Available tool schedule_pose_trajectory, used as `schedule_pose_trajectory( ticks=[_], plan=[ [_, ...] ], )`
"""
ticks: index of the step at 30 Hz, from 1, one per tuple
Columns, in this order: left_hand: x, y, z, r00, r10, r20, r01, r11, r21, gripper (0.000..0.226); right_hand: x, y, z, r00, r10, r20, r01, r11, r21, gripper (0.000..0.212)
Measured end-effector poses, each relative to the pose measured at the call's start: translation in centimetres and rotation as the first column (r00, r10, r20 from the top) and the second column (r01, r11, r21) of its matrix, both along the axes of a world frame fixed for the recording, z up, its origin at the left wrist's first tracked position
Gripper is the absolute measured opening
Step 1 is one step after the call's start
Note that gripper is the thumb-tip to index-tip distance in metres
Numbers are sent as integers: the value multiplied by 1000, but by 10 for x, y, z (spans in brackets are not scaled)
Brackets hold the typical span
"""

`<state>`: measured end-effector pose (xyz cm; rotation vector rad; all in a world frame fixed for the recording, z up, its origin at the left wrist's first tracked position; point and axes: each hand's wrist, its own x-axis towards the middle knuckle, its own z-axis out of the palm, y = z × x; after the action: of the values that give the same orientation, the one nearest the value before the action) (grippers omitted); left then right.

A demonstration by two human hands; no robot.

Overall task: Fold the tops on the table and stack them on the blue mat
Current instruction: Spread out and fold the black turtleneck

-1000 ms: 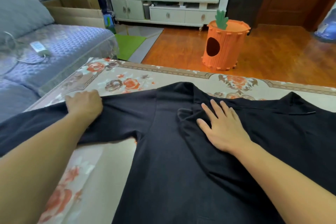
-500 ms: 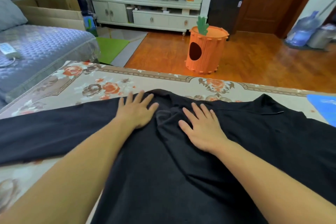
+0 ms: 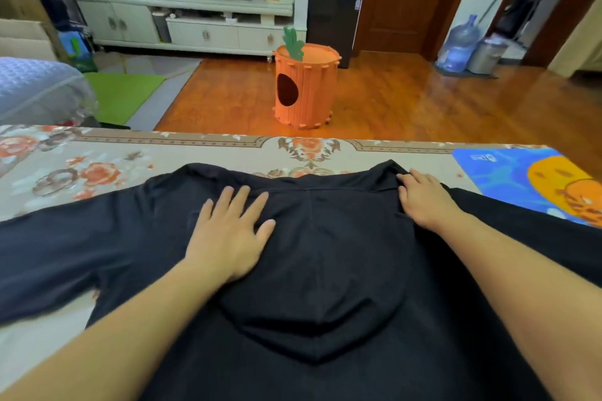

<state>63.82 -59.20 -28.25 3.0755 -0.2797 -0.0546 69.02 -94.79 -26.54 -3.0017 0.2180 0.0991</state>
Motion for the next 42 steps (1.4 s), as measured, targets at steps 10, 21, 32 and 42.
schedule_pose_trajectory(
  ticks=[10, 21, 32, 42],
  plan=[
    [-4, 9, -10, 999, 46, 13, -46, 999, -8, 66, 7, 37, -4, 971, 182, -157, -185, 983, -8, 63],
    [-19, 3, 3, 970, 124, 207, -134, 990, 33, 60, -154, 107, 33, 778, 466, 422, -570, 805, 161, 28],
    [-212, 25, 51, 958, 279, 72, -204, 834, -513, 12, -231, 175, 10, 984, 66, 163, -102, 968, 228, 41],
    [-212, -16, 36, 998, 20, 62, 2, 940, -340, 31, -262, 180, 16, 966, -147, 211, 23, 866, 500, 22]
  ],
)
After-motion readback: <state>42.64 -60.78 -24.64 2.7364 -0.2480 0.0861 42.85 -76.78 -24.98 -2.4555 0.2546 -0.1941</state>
